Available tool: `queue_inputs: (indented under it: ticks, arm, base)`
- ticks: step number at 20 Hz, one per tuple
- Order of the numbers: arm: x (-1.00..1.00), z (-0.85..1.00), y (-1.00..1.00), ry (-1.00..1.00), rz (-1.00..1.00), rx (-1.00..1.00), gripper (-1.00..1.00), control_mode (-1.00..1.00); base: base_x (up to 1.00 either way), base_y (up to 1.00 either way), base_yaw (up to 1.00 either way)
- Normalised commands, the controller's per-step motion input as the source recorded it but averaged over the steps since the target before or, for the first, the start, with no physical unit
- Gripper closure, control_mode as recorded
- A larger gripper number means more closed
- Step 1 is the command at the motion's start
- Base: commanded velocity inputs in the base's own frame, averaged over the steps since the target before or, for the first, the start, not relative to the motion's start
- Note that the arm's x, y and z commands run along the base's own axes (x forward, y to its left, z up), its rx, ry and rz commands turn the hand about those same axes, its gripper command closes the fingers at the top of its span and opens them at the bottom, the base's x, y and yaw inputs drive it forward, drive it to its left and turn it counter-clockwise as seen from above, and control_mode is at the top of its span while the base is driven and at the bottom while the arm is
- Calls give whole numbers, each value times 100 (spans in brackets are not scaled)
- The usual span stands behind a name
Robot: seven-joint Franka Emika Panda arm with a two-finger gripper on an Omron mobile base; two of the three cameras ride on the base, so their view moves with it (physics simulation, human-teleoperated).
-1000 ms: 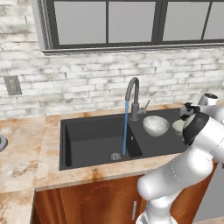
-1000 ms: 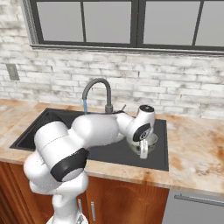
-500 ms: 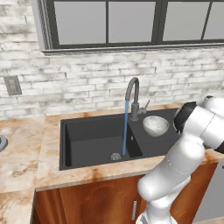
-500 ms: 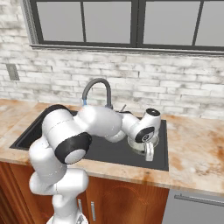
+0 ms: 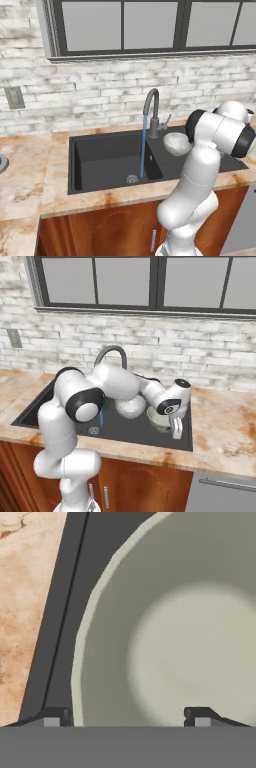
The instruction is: Rinse each bowl for a few seconds and place them down in the sink or on the counter.
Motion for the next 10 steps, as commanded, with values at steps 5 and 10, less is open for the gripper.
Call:
queue_inputs:
  ticks: [5, 10]
  arm:
    - [3, 3, -12, 0, 3, 3, -100, -100]
    - [-1, 17, -5, -1, 1, 1, -100, -100]
  base:
    - [0, 0, 0]
    - [0, 0, 0]
